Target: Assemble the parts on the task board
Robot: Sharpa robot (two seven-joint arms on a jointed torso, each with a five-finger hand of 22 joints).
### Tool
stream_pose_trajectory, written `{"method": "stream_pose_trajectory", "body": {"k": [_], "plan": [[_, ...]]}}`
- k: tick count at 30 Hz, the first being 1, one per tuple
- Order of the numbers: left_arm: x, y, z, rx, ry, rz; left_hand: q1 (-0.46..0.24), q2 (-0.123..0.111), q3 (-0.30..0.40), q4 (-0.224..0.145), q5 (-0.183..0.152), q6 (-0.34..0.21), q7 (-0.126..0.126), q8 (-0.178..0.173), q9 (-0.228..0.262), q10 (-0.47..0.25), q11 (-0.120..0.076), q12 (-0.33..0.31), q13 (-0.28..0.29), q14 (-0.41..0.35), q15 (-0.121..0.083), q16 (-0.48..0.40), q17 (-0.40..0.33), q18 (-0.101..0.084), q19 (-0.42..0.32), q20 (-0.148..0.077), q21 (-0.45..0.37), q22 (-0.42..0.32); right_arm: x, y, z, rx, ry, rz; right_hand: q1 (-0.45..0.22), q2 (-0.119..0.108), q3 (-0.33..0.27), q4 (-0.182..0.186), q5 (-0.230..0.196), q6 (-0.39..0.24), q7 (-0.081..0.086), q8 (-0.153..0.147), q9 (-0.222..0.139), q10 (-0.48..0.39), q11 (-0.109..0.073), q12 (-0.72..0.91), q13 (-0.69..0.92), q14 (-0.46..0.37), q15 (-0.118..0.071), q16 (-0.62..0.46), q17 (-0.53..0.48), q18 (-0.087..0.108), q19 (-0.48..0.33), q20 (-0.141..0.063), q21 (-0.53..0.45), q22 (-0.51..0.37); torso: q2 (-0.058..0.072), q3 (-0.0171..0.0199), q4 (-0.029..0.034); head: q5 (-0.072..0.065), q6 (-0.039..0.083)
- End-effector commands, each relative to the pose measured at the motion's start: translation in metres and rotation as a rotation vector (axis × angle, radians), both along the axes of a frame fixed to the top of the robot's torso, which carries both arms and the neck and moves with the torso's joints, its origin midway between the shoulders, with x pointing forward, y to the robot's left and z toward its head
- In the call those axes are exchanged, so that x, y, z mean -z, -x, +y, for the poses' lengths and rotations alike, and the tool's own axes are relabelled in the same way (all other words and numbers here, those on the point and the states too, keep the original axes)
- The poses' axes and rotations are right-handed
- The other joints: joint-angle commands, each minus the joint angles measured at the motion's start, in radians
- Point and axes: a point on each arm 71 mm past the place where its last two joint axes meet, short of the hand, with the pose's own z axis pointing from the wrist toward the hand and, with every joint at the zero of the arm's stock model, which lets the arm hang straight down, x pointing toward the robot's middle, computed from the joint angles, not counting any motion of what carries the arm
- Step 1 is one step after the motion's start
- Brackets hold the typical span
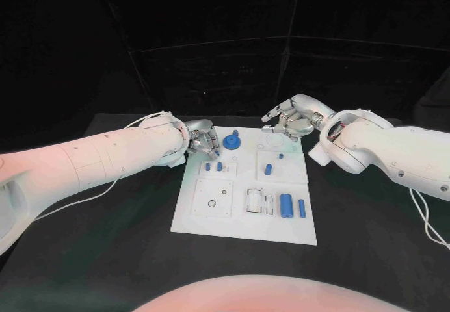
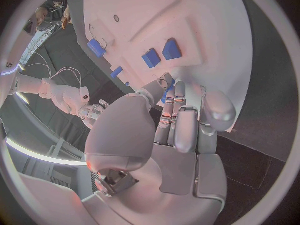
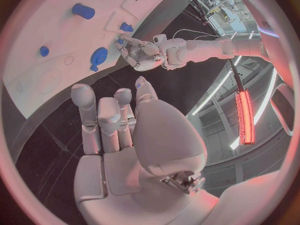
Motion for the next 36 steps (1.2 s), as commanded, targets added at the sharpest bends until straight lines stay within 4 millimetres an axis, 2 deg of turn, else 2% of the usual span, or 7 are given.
{"method": "stream_pose_trajectory", "body": {"k": [1, 7, 19, 28, 33, 34, 36], "plan": [[0.0, 0.0, 0.001, -0.007, -0.007, -0.002, -0.001, -0.013, 0.0, -0.005, -0.002, -0.009, 0.006, -0.008, -0.003, -0.001, 0.007, -0.006, -0.002, 0.022, 0.002, -0.003, -0.002, -0.017, 0.003, 0.001, 0.004, 0.001, -0.002, 0.0, 0.0, 0.0, -0.008, -0.011, 0.009, 0.0, 0.0, 0.007, 0.002, -0.007, -0.001, 0.007, 0.001, -0.009, 0.0, 0.003, -0.001, 0.006, 0.001, -0.005, 0.0, 0.011, -0.006, 0.002, -0.006, -0.001, 0.0, 0.0003, -0.0006, 0.0, 0.0], [0.0, 0.0, -0.001, -0.003, -0.005, 0.0, -0.006, -0.025, 0.001, -0.008, -0.002, -0.062, 0.017, -0.05, -0.011, -0.01, 0.016, -0.021, -0.008, 0.021, 0.01, -0.004, -0.007, -0.018, 0.003, 0.008, 0.004, 0.003, -0.002, 0.0, 0.0, 0.0, -0.008, -0.011, 0.009, 0.0, 0.0, 0.007, 0.002, -0.007, -0.001, 0.007, 0.001, -0.009, 0.0, 0.003, -0.001, 0.006, 0.001, -0.005, 0.0, 0.011, -0.006, 0.002, -0.006, -0.001, 0.0, 0.0, -0.0011, 0.001, 0.001], [0.001, 0.0, -0.002, 0.002, -0.01, 0.012, -0.011, -0.032, -0.003, -0.008, -0.002, -0.072, 0.019, -0.063, -0.011, -0.008, 0.017, -0.025, -0.01, 0.02, 0.012, -0.005, -0.01, -0.018, 0.002, 0.01, 0.003, 0.003, -0.002, 0.0, 0.001, -0.002, -0.009, -0.012, 0.011, 0.001, 0.0, 0.007, 0.003, -0.007, -0.001, 0.008, 0.001, -0.011, 0.0, 0.001, -0.004, 0.005, 0.001, -0.008, -0.002, 0.012, -0.009, 0.002, -0.01, -0.006, 0.0, 0.001, -0.0001, 0.0, -0.001], [0.001, 0.0, 0.004, -0.01, -0.016, 0.016, -0.004, -0.028, 0.001, -0.01, -0.002, -0.064, 0.019, -0.064, -0.008, -0.004, 0.017, -0.026, -0.009, 0.02, 0.012, -0.005, -0.012, -0.017, 0.002, 0.01, 0.002, 0.003, -0.002, 0.0, -0.001, 0.005, -0.008, -0.013, 0.011, 0.001, 0.0, 0.007, 0.003, -0.007, -0.001, 0.008, 0.001, -0.011, 0.0, 0.001, -0.004, 0.005, 0.001, -0.009, -0.003, 0.012, -0.01, 0.002, -0.011, -0.007, 0.0, 0.0, -0.0019, 0.0, -0.001], [0.0, 0.0, 0.011, -0.024, -0.013, 0.004, 0.0, -0.028, 0.004, -0.013, -0.002, -0.063, 0.019, -0.066, -0.008, -0.007, 0.018, -0.029, -0.01, 0.019, 0.012, -0.006, -0.014, -0.017, 0.001, 0.011, 0.001, 0.002, -0.001, -0.002, -0.006, 0.02, 0.002, -0.015, 0.013, 0.0, 0.0, 0.007, 0.003, -0.006, -0.001, 0.009, 0.001, -0.017, 0.0, -0.009, -0.013, 0.003, 0.001, -0.016, -0.011, 0.014, -0.014, 0.002, -0.017, -0.015, -0.001, -0.0013, -0.0003, -0.003, -0.001], [0.0, -0.001, 0.013, -0.029, -0.01, 0.0, 0.001, -0.028, 0.005, -0.014, -0.002, -0.063, 0.02, -0.067, -0.008, -0.009, 0.018, -0.03, -0.011, 0.019, 0.012, -0.006, -0.014, -0.017, 0.001, 0.011, 0.001, 0.002, -0.001, -0.003, -0.007, 0.024, 0.008, -0.017, 0.016, -0.001, 0.0, 0.006, 0.003, -0.004, -0.002, 0.01, 0.002, -0.024, 0.0, -0.018, -0.021, 0.001, 0.001, -0.021, -0.016, 0.015, -0.019, 0.002, -0.022, -0.022, -0.002, -0.0015, 0.0005, -0.004, -0.001], [-0.001, -0.001, 0.017, -0.04, 0.002, -0.008, 0.003, -0.03, 0.007, -0.017, -0.002, -0.067, 0.021, -0.073, -0.009, -0.016, 0.021, -0.035, -0.012, 0.019, 0.014, -0.006, -0.015, -0.017, 0.001, 0.012, 0.0, 0.002, -0.001, -0.004, -0.01, 0.029, 0.028, -0.028, 0.036, 0.0, 0.005, 0.001, 0.002, 0.01, -0.004, 0.019, 0.003, -0.112, -0.002, -0.167, -0.147, -0.008, 0.0, -0.039, -0.03, 0.019, -0.032, 0.001, -0.039, -0.042, -0.002, -0.0019, 0.001, -0.004, -0.001]]}}
